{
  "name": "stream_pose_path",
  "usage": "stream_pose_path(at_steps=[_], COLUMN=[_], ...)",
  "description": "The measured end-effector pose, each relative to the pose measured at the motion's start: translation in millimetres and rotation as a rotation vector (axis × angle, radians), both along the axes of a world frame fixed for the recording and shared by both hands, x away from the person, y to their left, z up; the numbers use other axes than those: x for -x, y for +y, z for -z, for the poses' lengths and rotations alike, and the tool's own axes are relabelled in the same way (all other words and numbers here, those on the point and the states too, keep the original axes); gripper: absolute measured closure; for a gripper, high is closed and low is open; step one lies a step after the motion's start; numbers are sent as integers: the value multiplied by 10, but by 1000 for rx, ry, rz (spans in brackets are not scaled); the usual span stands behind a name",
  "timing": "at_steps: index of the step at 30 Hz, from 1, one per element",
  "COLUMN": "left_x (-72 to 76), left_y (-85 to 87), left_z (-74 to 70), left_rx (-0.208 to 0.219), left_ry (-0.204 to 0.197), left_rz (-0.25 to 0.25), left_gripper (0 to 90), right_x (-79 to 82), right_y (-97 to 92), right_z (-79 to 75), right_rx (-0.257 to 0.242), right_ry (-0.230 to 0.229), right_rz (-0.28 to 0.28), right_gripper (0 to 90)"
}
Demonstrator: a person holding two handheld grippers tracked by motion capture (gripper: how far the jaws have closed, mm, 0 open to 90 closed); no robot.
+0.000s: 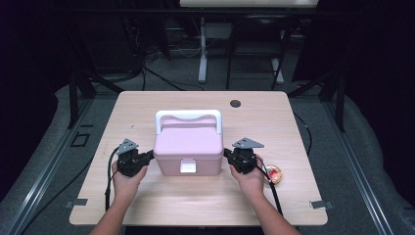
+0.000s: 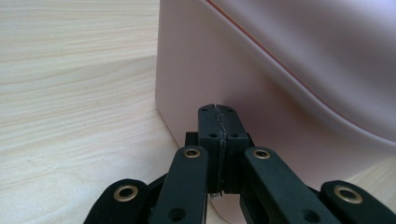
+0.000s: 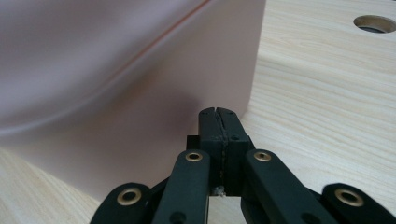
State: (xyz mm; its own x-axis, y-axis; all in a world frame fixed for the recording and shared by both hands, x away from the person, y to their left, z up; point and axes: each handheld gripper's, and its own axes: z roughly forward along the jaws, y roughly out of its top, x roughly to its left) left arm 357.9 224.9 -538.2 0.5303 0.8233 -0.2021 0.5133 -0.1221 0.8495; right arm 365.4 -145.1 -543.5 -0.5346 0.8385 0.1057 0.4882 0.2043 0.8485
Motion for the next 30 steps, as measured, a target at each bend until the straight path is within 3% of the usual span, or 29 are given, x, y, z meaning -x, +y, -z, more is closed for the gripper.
stream_pose_path(at_steps=[20,30], left_x=[69,88], left_y=[-118,-128], left_z=[-8,-34], left_rx=[-3,14], left_ry=[6,52], left_rz=[-16,1], left_gripper=[900,900], right_x=[65,115], right_y=[8,-31], right_z=[-36,-38], right_rx=[53,44], right_ry=[-20,-9], right_rz=[48,54], right_gripper=[900,900])
